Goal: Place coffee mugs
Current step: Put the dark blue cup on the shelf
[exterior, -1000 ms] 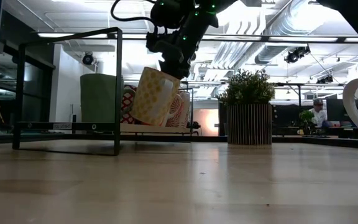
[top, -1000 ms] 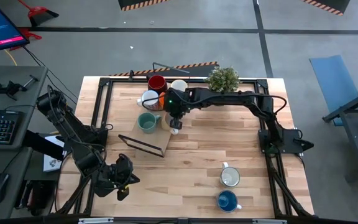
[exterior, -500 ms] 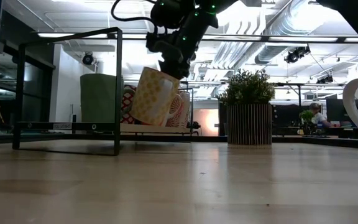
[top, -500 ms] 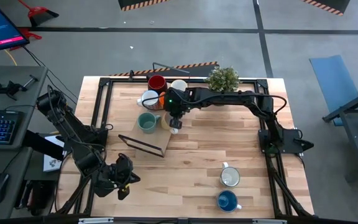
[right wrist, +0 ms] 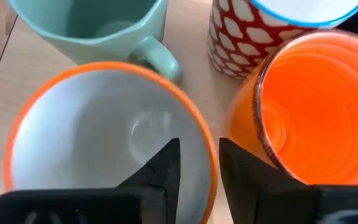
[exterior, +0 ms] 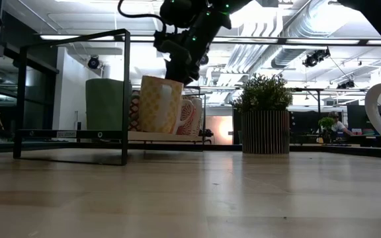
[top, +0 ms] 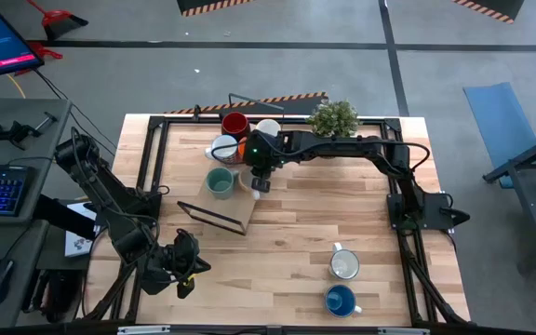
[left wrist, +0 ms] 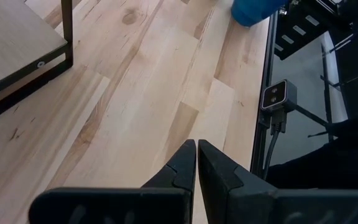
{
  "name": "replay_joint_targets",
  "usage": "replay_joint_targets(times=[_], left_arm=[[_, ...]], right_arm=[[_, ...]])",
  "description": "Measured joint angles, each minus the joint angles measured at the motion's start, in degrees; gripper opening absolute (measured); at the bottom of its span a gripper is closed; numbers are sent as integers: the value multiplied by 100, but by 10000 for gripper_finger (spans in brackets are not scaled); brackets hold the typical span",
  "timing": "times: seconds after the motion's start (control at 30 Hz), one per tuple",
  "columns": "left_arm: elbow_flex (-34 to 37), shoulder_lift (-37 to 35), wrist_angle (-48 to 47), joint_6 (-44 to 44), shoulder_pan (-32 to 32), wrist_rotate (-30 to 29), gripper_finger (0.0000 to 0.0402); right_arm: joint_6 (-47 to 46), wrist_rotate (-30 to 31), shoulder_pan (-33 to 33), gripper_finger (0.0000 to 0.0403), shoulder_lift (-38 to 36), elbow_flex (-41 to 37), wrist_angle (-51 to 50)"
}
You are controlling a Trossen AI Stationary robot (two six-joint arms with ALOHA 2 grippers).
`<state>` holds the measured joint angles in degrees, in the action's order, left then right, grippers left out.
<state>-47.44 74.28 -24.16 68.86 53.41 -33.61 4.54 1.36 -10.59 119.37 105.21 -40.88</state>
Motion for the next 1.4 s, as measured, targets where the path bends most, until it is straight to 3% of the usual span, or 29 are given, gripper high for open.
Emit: replay_joint_targets(times=[0.37,0.83,1.0,1.13,1.3,1.4], left_arm=[[0,0,2,2,0,-12,7],[0,0,2,0,0,-36,7],[0,0,2,-2,-2,-39,7],[0,0,2,-4,-1,-55,7],[0,0,-2,-5,0,-57,7],[0,0,-4,-5,0,-55,7]], right_arm=[[-8,10,-6,94,0,48,23],[-77,3,21,94,0,1133,-628],[-272,-419,146,94,-1,1568,-1509],[-305,-683,420,94,-2,1863,-2804],[-258,-321,840,94,-4,1918,-4528],[-311,-98,1053,94,-7,1791,-4949]])
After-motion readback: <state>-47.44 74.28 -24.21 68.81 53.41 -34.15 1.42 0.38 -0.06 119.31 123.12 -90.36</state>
